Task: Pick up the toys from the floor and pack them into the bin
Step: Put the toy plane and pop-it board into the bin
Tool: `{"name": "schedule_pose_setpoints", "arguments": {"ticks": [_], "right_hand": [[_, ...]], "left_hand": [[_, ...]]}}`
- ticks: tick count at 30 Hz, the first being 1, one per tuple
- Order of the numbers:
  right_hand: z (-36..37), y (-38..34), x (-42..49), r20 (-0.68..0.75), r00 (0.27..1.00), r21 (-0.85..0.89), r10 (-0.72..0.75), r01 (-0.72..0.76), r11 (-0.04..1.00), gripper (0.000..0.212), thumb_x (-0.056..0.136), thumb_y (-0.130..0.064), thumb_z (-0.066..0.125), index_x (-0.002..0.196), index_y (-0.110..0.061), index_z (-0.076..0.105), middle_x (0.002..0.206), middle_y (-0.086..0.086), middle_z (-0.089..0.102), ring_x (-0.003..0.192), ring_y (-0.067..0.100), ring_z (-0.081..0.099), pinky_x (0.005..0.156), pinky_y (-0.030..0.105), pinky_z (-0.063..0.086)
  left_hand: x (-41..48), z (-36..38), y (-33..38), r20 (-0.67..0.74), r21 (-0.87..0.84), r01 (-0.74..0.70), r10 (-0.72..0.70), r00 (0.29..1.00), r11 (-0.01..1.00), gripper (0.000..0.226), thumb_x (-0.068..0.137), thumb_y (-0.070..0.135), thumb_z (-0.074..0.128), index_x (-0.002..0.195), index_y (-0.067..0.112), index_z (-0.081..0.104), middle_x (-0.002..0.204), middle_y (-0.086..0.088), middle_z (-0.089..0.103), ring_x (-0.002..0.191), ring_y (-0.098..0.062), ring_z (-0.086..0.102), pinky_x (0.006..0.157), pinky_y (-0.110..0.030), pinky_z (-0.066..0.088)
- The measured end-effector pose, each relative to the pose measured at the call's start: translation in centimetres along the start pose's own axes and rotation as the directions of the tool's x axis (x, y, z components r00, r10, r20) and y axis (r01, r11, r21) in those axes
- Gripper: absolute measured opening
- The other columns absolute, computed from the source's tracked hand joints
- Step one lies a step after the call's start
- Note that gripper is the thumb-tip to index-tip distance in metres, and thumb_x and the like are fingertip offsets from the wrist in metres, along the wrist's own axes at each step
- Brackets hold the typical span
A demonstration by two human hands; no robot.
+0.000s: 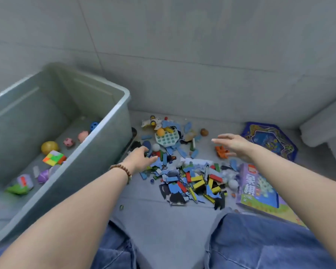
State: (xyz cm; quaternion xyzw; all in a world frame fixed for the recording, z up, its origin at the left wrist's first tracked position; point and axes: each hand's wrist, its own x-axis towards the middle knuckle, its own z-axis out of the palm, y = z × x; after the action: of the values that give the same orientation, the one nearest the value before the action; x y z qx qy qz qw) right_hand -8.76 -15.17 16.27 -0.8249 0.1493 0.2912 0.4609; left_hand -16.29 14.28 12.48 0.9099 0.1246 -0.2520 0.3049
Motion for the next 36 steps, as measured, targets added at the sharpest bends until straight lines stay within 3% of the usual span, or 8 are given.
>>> {"name": "schedule_pose_setpoints", "arguments": {"ticks": [11, 14, 18, 24, 29, 32, 34, 36], "right_hand": [[1.9, 15.7, 4.7, 0.019, 0.957, 0.181, 0.290, -0.289, 0.940, 0.068, 0.080, -0.042, 0.069, 0.138, -0.022, 0.039, 0.140, 0.007, 0.039, 0.126, 0.030, 0.043, 0.103, 0.049, 0.041], [0.8, 18.8, 5.8, -0.089, 0.955, 0.207, 0.284, -0.261, 0.943, 0.069, 0.078, -0.043, 0.071, 0.137, -0.022, 0.041, 0.147, 0.006, 0.035, 0.127, 0.025, 0.043, 0.094, 0.043, 0.047], [0.1, 21.4, 7.8, -0.119, 0.964, 0.258, 0.237, -0.200, 0.945, 0.060, 0.080, -0.039, 0.070, 0.133, -0.024, 0.047, 0.143, 0.003, 0.041, 0.128, 0.022, 0.043, 0.105, 0.043, 0.040], [2.1, 22.3, 9.2, -0.206, 0.959, 0.326, 0.194, -0.119, 0.938, 0.049, 0.080, -0.017, 0.073, 0.125, -0.013, 0.053, 0.128, 0.009, 0.054, 0.103, 0.019, 0.054, 0.076, 0.027, 0.048], [3.9, 22.0, 10.4, -0.198, 0.971, 0.282, 0.133, -0.073, 0.956, 0.050, 0.074, -0.026, 0.078, 0.120, -0.020, 0.057, 0.127, 0.007, 0.048, 0.105, 0.018, 0.054, 0.084, 0.024, 0.044], [4.3, 21.9, 10.8, -0.173, 0.975, 0.322, 0.141, -0.079, 0.944, 0.048, 0.071, -0.026, 0.080, 0.111, -0.028, 0.055, 0.124, 0.008, 0.050, 0.107, 0.024, 0.058, 0.093, 0.037, 0.050], [4.5, 21.8, 11.2, -0.133, 0.980, 0.398, 0.146, -0.082, 0.914, 0.049, 0.073, -0.022, 0.079, 0.114, -0.025, 0.053, 0.120, 0.008, 0.053, 0.104, 0.024, 0.059, 0.092, 0.043, 0.052], [4.7, 21.4, 11.3, -0.096, 0.986, 0.467, 0.134, -0.074, 0.881, 0.051, 0.079, -0.018, 0.074, 0.123, -0.020, 0.049, 0.111, 0.004, 0.054, 0.100, 0.021, 0.059, 0.082, 0.037, 0.056]], "left_hand": [[6.8, 13.2, 2.8, 0.207, -0.084, -0.033, 0.050, 0.977, 0.996, 0.068, 0.091, 0.046, 0.053, 0.144, 0.012, 0.030, 0.148, -0.008, 0.036, 0.131, -0.025, 0.041, 0.101, -0.033, 0.038], [8.1, 15.8, 4.6, 0.227, -0.096, -0.070, 0.090, 0.970, 0.993, 0.071, 0.089, 0.046, 0.056, 0.146, 0.015, 0.026, 0.150, -0.006, 0.034, 0.132, -0.024, 0.040, 0.107, -0.036, 0.038], [9.9, 18.5, 7.2, 0.221, -0.098, -0.114, 0.133, 0.966, 0.989, 0.066, 0.089, 0.045, 0.057, 0.144, 0.020, 0.030, 0.146, -0.003, 0.038, 0.127, -0.024, 0.046, 0.101, -0.041, 0.044], [11.7, 19.5, 8.5, 0.071, -0.009, -0.207, 0.207, 0.976, 0.978, 0.054, 0.087, 0.038, 0.061, 0.135, 0.022, 0.041, 0.129, -0.001, 0.045, 0.105, -0.020, 0.057, 0.087, -0.038, 0.051], [12.2, 20.2, 8.1, 0.123, 0.065, -0.183, 0.174, 0.977, 0.981, 0.068, 0.084, 0.046, 0.063, 0.141, 0.023, 0.034, 0.142, -0.003, 0.033, 0.118, -0.024, 0.050, 0.093, -0.037, 0.048], [12.2, 21.0, 8.1, 0.181, 0.054, -0.165, 0.153, 0.971, 0.985, 0.078, 0.084, 0.043, 0.065, 0.147, 0.023, 0.023, 0.150, -0.006, 0.027, 0.131, -0.023, 0.040, 0.101, -0.035, 0.040], [12.5, 21.4, 8.2, 0.189, -0.018, -0.131, 0.132, 0.973, 0.991, 0.081, 0.083, 0.040, 0.067, 0.147, 0.019, 0.021, 0.150, -0.007, 0.029, 0.132, -0.022, 0.039, 0.103, -0.034, 0.037], [13.2, 21.7, 8.4, 0.202, -0.082, -0.077, 0.092, 0.975, 0.994, 0.078, 0.083, 0.039, 0.067, 0.144, 0.015, 0.025, 0.147, -0.008, 0.033, 0.130, -0.022, 0.041, 0.103, -0.034, 0.038]]}}
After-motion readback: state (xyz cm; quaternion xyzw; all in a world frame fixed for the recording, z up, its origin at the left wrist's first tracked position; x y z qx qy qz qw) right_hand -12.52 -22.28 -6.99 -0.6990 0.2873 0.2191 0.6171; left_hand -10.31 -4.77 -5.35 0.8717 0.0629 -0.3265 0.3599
